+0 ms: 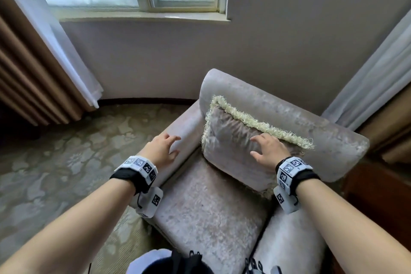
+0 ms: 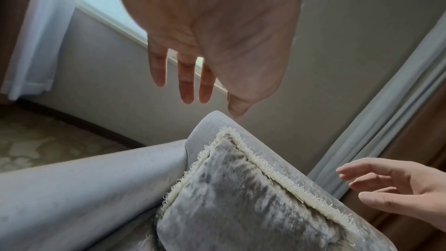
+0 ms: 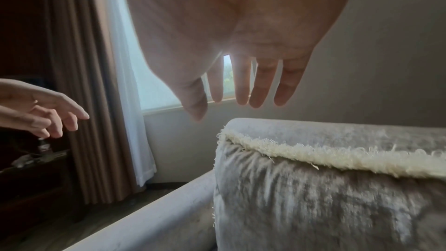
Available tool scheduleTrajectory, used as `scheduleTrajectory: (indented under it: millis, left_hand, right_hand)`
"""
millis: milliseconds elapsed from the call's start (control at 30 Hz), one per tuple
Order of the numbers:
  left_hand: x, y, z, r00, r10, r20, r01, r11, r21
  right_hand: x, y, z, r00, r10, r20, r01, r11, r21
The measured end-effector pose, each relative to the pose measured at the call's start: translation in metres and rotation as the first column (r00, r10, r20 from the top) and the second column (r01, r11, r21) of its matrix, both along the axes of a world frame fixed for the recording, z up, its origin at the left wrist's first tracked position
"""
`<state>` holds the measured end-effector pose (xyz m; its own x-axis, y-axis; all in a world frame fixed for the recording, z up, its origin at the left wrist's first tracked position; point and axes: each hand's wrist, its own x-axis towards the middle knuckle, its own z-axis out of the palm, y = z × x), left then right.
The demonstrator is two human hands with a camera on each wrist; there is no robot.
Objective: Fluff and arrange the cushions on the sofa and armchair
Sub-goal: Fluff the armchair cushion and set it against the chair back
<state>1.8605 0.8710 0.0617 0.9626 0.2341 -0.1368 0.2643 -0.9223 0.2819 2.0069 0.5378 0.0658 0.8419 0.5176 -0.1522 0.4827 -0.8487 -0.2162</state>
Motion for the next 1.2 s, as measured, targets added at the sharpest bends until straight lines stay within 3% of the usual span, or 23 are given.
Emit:
scheduleTrajectory:
  millis: [233, 433, 667, 800, 967, 1100, 1200]
  left_hand:
    - [0.101, 0.015, -0.059, 0.988, -0.135, -0.074, 0.127, 0.986, -0.106]
    - [0.189, 0.039, -0.126, 0.943, -0.306, -0.131, 0.274, 0.937, -0.216]
    - [0.26, 0.069, -0.23, 0.889, -0.417, -0.191, 0.368, 0.897, -0.245]
    - [0.275, 0.068, -0.279, 0.845, -0.425, -0.325, 0.362, 0.901, -0.239]
    - [0.286, 0.058, -0.35, 0.852, -0.419, -0.314, 0.326, 0.894, -0.308]
    - [0.307, 0.048, -0.41, 0.815, -0.463, -0.348, 0.357, 0.874, -0.329]
    - [0.31, 0.021, -0.423, 0.826, -0.472, -0.308, 0.335, 0.851, -0.405]
  right_hand:
    - [0.042, -0.003, -0.031, 0.984, -0.172, -0.056, 0.169, 0.984, -0.056]
    - [0.054, -0.005, -0.058, 0.9, -0.435, -0.026, 0.427, 0.893, -0.145]
    - [0.102, -0.004, -0.123, 0.885, -0.461, 0.062, 0.45, 0.813, -0.369]
    - [0.134, -0.01, -0.163, 0.901, -0.431, 0.041, 0.396, 0.782, -0.481]
    - [0.152, -0.037, -0.211, 0.895, -0.437, 0.092, 0.432, 0.795, -0.425]
    - [0.159, -0.054, -0.238, 0.881, -0.467, 0.069, 0.46, 0.817, -0.347]
    - [0.159, -0.061, -0.26, 0.882, -0.446, 0.153, 0.47, 0.849, -0.24]
